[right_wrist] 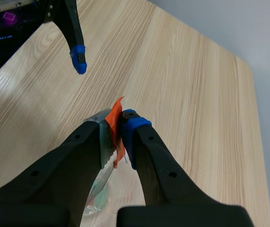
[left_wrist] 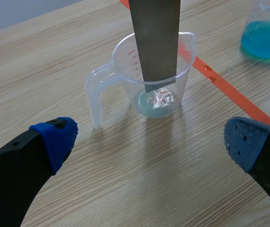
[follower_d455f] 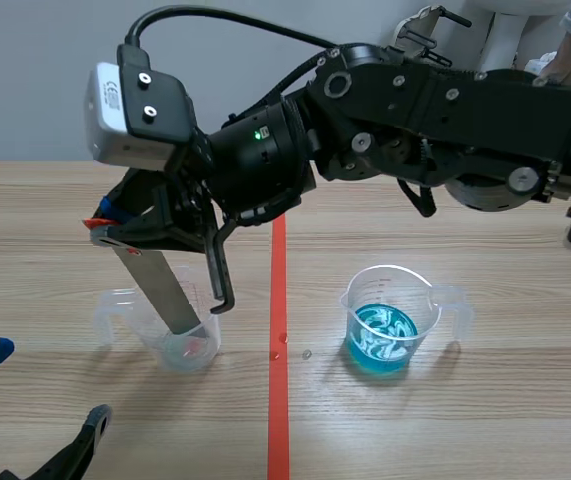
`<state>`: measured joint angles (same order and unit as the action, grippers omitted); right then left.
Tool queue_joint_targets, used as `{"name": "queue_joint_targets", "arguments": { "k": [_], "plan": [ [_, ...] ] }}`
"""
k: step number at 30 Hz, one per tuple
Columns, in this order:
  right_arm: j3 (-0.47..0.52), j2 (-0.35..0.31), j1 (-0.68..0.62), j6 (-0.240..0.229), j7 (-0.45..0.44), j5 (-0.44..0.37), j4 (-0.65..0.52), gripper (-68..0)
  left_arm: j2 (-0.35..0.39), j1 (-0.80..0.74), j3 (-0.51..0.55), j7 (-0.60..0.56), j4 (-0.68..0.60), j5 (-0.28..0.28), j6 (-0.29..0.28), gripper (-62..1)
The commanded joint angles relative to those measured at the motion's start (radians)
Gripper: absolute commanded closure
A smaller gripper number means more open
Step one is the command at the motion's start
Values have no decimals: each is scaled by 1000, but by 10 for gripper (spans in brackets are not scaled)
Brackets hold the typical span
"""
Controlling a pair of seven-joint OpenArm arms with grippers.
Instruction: Do the redox reaction experiment
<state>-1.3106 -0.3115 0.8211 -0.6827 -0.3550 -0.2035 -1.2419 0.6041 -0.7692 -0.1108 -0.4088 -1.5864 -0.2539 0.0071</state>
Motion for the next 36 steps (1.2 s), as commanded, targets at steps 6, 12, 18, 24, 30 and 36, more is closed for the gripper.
{"name": "queue_joint_targets", "arguments": {
  "k": [6,12,18,24,30,36],
  "plan": [
    [9,31,6,40,-76,89,43,-8,0,3,1,-14,-18,-3,3,-623],
    [9,53,-6,74,-108,169,90,-8,0,3,1,-14,-18,-3,2,-623],
    [9,55,-7,74,-110,179,96,-8,0,3,1,-15,-18,-3,2,-623],
    [9,55,-7,64,-135,179,96,-76,0,3,1,-14,-18,-3,2,-623],
    [9,55,-7,19,-153,178,96,-425,0,3,1,-14,-18,-3,2,-623],
    [8,57,-12,0,-180,174,96,-679,0,3,1,-15,-18,-3,2,-623]
  ]
}}
